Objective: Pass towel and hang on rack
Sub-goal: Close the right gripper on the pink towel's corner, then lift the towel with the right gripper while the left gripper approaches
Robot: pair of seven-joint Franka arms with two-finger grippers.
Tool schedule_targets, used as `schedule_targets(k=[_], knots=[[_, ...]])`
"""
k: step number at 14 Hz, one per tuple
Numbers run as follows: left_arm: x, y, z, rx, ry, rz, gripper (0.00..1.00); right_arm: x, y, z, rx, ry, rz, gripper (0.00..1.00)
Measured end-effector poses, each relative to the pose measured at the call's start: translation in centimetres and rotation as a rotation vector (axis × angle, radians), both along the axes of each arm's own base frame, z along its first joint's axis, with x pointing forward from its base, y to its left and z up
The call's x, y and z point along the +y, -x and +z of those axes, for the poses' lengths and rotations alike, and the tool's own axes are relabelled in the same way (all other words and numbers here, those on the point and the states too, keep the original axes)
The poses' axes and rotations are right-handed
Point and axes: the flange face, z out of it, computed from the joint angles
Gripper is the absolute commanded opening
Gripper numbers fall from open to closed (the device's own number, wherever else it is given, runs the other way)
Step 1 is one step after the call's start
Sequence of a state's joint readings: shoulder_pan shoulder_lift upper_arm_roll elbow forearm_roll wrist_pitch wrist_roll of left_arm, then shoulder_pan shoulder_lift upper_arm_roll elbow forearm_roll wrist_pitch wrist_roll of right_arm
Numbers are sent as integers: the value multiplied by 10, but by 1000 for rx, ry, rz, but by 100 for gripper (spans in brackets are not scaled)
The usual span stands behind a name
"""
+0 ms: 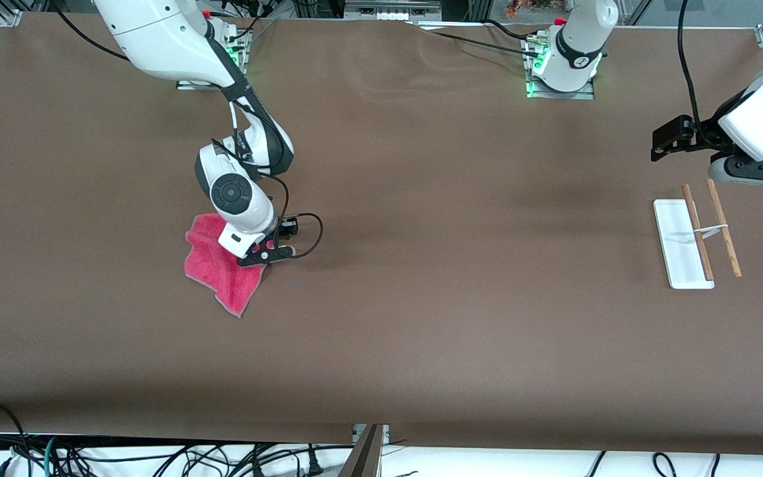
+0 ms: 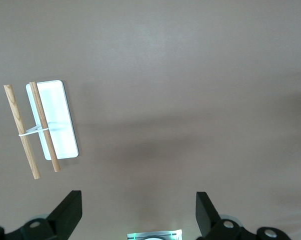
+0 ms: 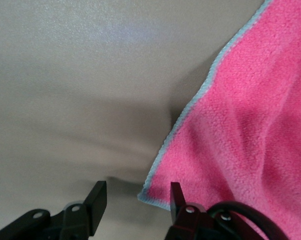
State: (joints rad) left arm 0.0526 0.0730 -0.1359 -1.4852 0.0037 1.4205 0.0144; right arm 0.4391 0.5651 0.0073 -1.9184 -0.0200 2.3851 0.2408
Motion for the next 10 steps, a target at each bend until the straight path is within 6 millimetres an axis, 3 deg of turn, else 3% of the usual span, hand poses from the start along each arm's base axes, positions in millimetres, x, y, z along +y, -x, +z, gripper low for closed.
schedule_targets(k=[3, 10], knots=[[0, 0, 0, 1, 0, 0, 100, -1, 0, 0, -1, 2, 2, 46], [0, 0, 0, 3, 0, 0, 100, -7, -3, 0, -9, 18, 9, 43]])
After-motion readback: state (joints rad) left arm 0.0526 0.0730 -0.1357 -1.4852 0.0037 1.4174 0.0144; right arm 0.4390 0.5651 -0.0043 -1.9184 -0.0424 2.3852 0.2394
